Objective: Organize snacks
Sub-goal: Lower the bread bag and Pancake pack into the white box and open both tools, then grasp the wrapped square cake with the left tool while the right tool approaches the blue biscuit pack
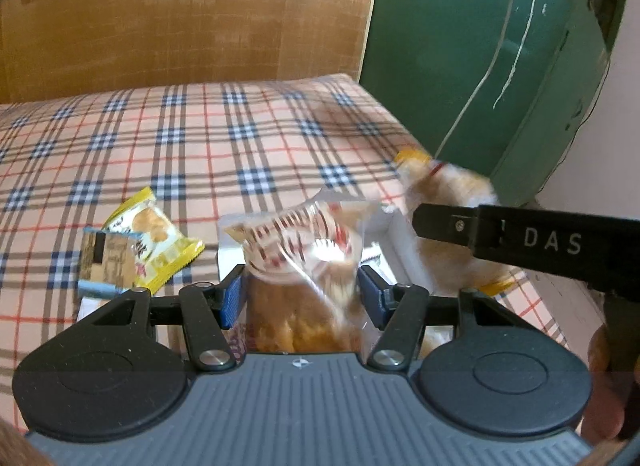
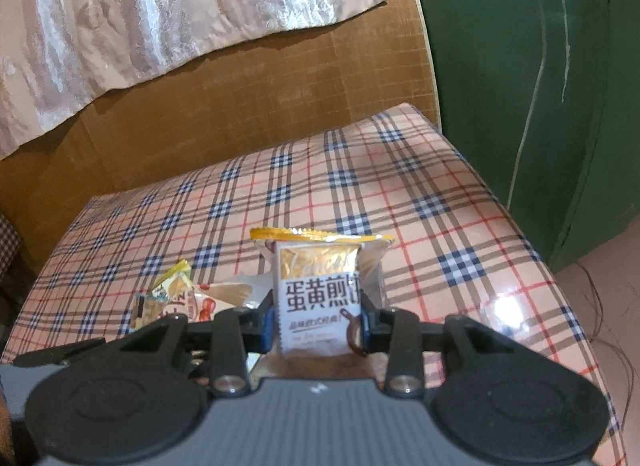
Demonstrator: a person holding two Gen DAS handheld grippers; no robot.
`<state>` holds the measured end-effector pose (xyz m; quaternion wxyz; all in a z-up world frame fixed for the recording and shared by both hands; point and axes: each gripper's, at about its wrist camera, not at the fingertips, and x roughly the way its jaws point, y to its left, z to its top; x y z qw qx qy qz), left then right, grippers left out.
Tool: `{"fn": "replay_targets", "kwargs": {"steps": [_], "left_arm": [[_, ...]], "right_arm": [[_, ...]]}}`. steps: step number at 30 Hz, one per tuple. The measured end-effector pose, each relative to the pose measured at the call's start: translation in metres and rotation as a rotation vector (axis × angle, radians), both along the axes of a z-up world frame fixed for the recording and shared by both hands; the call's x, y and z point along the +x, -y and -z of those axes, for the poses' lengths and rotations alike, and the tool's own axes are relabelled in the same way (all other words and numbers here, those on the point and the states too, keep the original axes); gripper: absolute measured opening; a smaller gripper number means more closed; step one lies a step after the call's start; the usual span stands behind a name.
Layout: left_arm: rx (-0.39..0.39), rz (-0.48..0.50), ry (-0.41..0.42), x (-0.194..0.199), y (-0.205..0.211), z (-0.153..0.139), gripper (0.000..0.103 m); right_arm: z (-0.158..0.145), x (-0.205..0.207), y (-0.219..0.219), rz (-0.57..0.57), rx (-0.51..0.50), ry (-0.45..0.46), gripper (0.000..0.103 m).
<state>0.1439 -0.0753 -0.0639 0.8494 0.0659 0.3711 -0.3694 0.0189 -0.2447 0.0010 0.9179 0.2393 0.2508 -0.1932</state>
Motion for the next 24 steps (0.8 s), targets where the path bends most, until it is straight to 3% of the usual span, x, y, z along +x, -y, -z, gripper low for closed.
{"fn": "replay_targets", "kwargs": {"steps": [3,11,17,21,24], "left_arm": [[-0.003,0.008,0.010,0.000,-0.001,-0.002,0.081],[0.015,-0.028,0.034,0.003,-0.013,-0.013,0.103],[0.046,-0.054,0.088,0.001,-0.035,-0.024,0.103],[0.040,-0.083,0.111,0.000,-0.060,-0.031,0.103],[0.039,-0.109,0.118,0.001,-0.079,-0.034,0.103]], "right_arm": [[-0.001,0.000,0.002,0.013,-0.004,0.022,0.052],[-0.014,-0.006,-0.009,0.027,-0.033,0.065,0.054],[-0.025,-0.010,-0.025,0.020,-0.044,0.084,0.057],[-0.031,-0.010,-0.040,0.009,-0.058,0.090,0.070],[-0.033,-0.008,-0.053,-0.004,-0.065,0.097,0.072]]}}
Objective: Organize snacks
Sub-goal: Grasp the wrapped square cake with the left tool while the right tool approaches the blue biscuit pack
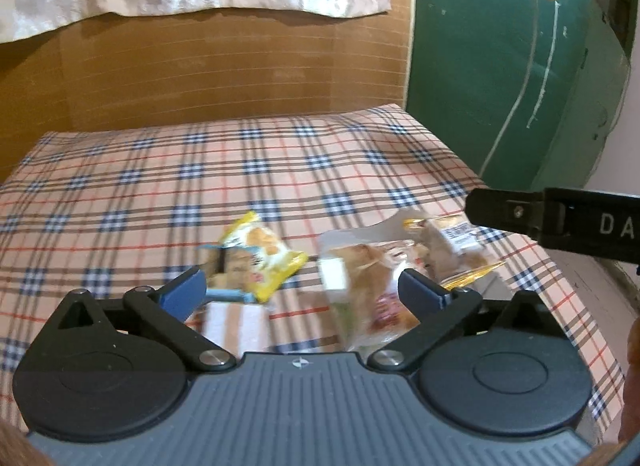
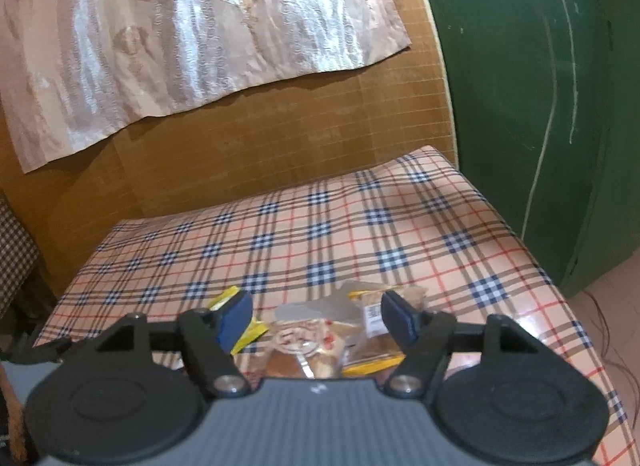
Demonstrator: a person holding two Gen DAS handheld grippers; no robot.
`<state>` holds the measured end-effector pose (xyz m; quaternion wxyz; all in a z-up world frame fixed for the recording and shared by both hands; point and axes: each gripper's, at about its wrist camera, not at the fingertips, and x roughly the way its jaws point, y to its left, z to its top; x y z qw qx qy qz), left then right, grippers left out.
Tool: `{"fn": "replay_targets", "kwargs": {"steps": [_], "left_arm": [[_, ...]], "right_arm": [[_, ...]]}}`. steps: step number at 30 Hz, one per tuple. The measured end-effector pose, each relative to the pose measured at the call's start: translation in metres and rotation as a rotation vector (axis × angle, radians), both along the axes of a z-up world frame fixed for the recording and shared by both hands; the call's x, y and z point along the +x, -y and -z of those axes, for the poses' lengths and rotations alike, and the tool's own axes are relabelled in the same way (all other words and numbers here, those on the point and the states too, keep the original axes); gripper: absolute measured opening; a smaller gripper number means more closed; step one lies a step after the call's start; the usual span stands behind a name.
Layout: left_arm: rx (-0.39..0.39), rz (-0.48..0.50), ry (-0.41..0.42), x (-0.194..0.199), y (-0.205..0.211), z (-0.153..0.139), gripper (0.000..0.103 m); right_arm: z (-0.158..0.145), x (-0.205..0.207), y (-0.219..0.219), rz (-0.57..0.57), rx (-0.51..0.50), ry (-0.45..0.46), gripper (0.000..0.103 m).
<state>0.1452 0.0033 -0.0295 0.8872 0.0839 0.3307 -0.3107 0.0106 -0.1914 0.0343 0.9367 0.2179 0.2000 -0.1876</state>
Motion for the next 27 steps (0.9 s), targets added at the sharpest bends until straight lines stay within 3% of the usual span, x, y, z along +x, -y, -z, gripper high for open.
{"fn": "replay_targets", "kwargs": {"steps": [5,15,22,27], "left_arm": [[0.016,-0.054,0.027,0.004,-0.038,0.000,0.103],[0.025,-0.193,-0.011,0.030,-0.124,0.013,0.103],[0.024,-0.230,-0.046,0.041,-0.140,0.026,0.103],[0.010,-0.185,-0.060,0.039,-0.126,0.032,0.103]], "right_arm": [[-0.004,0.001,-0.021,-0.018,-0.007,0.009,0.075],[0.004,0.008,-0.059,-0.079,-0.023,-0.016,0.075],[0.011,0.009,-0.070,-0.099,-0.031,-0.026,0.075],[0.016,0.003,-0.070,-0.094,-0.043,-0.040,0.075]]}}
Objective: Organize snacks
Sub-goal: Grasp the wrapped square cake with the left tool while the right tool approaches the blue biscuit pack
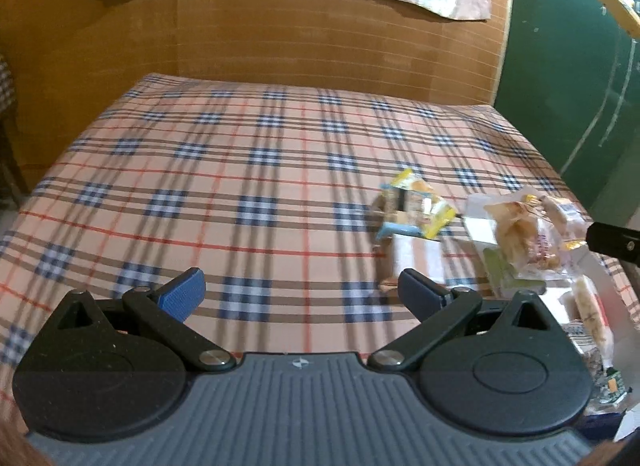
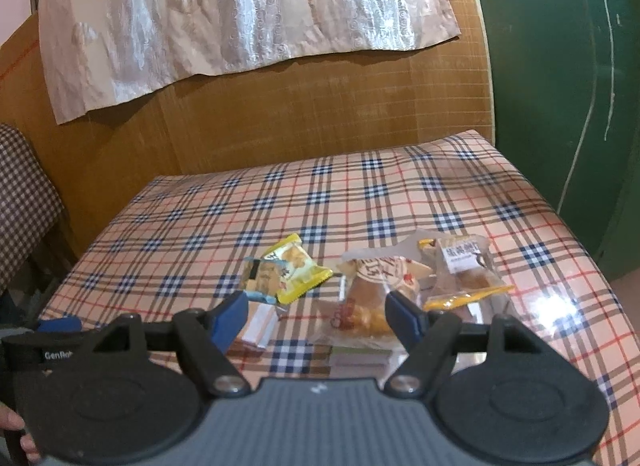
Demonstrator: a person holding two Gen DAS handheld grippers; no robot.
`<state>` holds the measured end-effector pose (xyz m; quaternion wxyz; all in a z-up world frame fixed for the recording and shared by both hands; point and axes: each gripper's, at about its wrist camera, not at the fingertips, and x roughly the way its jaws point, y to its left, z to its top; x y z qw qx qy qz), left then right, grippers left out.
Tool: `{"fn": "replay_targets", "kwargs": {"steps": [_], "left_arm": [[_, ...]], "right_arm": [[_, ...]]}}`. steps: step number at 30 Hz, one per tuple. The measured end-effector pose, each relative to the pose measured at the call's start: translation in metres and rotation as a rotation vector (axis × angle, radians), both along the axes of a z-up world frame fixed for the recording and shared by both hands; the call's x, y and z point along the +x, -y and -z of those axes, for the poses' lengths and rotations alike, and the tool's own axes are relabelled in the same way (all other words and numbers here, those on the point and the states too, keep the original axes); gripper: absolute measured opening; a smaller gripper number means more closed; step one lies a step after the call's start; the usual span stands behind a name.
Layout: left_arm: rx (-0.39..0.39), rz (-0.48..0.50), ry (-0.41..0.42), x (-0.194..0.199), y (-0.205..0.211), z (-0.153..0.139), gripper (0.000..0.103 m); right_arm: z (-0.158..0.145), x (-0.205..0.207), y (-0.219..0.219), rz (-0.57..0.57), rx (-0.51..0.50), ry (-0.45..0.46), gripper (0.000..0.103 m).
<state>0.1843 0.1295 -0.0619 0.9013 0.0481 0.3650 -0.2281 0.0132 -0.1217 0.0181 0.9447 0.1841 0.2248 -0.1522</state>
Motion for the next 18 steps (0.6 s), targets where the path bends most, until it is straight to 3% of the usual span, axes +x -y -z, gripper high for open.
{"fn": "replay_targets", "kwargs": {"steps": [6,10,18], "left_arm": [[-0.012,0.075,-0.059,0.007,0.038,0.014,0.103],[0.016,0.126,-0.062,0.008,0.060,0.021,0.103],[0.062,0.143,-0.074,0.016,0.090,0.040,0.103]], "right_arm": [[0.002,-0.007,0.009,0.015,0.009,-0.002,0.075],[0.003,-0.010,0.011,0.014,0.001,0.001,0.081],[0.003,-0.015,0.016,0.004,0.019,0.033,0.082]]}}
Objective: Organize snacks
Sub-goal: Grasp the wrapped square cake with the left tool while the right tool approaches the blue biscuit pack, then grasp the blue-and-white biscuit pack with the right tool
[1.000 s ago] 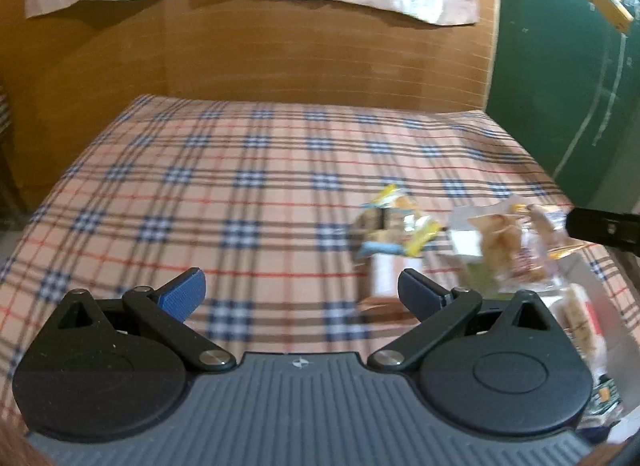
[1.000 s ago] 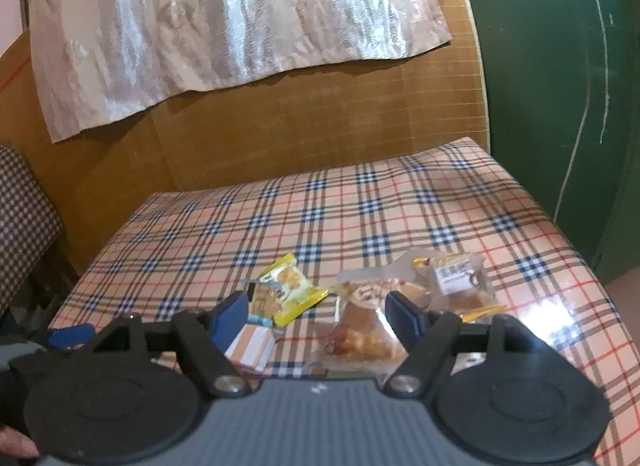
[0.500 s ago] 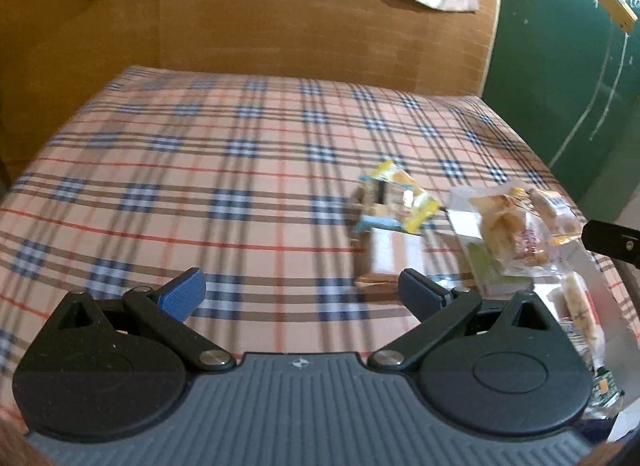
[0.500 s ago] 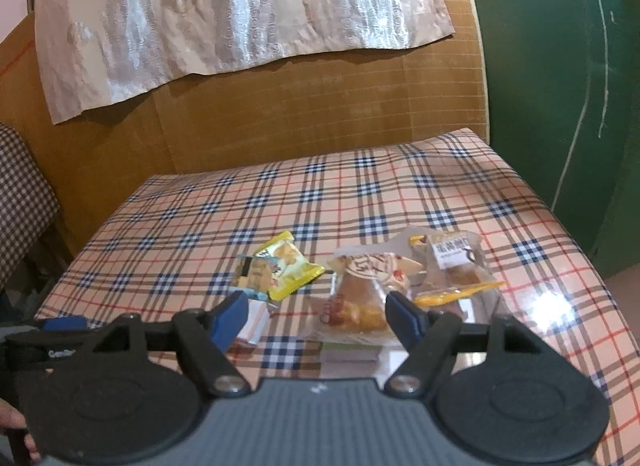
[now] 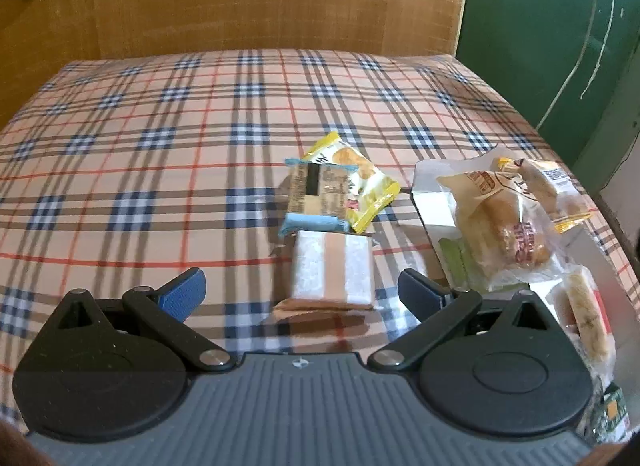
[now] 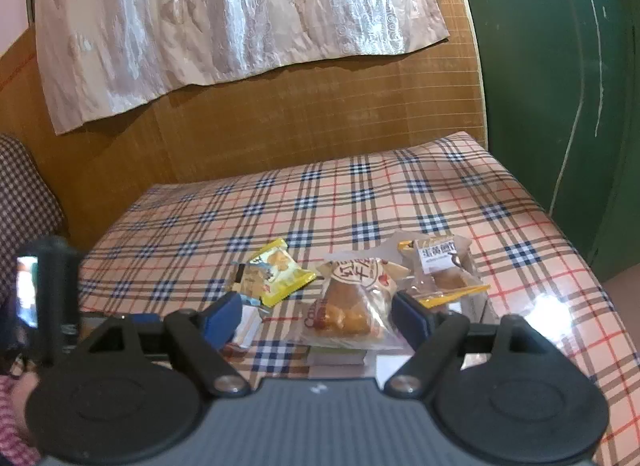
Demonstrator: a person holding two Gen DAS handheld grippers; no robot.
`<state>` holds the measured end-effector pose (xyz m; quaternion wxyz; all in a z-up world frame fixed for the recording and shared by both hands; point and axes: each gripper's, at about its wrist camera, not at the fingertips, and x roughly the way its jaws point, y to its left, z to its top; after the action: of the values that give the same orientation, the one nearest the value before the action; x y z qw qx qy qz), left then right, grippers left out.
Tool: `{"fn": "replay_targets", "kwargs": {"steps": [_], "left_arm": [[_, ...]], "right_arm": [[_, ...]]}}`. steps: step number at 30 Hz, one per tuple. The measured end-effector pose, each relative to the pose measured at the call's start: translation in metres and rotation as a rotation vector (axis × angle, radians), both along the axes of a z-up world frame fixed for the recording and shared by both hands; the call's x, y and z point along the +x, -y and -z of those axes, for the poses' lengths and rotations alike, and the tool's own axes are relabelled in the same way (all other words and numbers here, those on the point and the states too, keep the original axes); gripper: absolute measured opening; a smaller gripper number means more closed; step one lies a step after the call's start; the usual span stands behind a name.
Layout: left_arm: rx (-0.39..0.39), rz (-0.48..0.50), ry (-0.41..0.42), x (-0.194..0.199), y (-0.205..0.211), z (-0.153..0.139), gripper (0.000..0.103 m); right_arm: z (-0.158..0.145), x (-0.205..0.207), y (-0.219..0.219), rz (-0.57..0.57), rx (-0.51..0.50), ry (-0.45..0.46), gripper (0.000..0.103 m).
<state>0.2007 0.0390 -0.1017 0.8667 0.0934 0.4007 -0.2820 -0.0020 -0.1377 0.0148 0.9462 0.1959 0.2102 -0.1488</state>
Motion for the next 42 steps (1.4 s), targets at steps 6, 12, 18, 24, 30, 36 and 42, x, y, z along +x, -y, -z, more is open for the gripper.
{"fn": "replay_targets", "kwargs": {"steps": [6,12,18,24,30,36,42], "left_arm": [[0.048,0.023,0.011,0.000,0.028,0.013,0.103],[0.074,0.057,0.004,0.005,0.042,0.023,0.103],[0.074,0.074,0.051,0.009,0.034,0.018,0.057],[0.059,0.062,0.048,0.022,0.002,0.014,0.057],[0.030,-0.031,0.056,0.040,-0.055,0.003,0.057],[0.023,-0.131,0.060,0.056,-0.099,-0.004,0.057],[0.002,-0.177,0.056,0.056,-0.116,-0.007,0.057]], "right_arm": [[0.003,0.001,0.003,-0.003,0.012,0.004,0.083],[0.003,0.003,0.004,-0.003,0.014,0.002,0.083],[0.001,0.007,0.002,-0.005,0.008,-0.002,0.083],[-0.002,0.012,-0.006,-0.018,0.004,-0.006,0.083],[0.001,0.028,-0.014,-0.048,0.026,-0.021,0.083],[0.010,0.069,-0.029,-0.108,0.030,-0.062,0.083],[0.031,0.130,-0.034,-0.050,0.079,-0.129,0.083]]}}
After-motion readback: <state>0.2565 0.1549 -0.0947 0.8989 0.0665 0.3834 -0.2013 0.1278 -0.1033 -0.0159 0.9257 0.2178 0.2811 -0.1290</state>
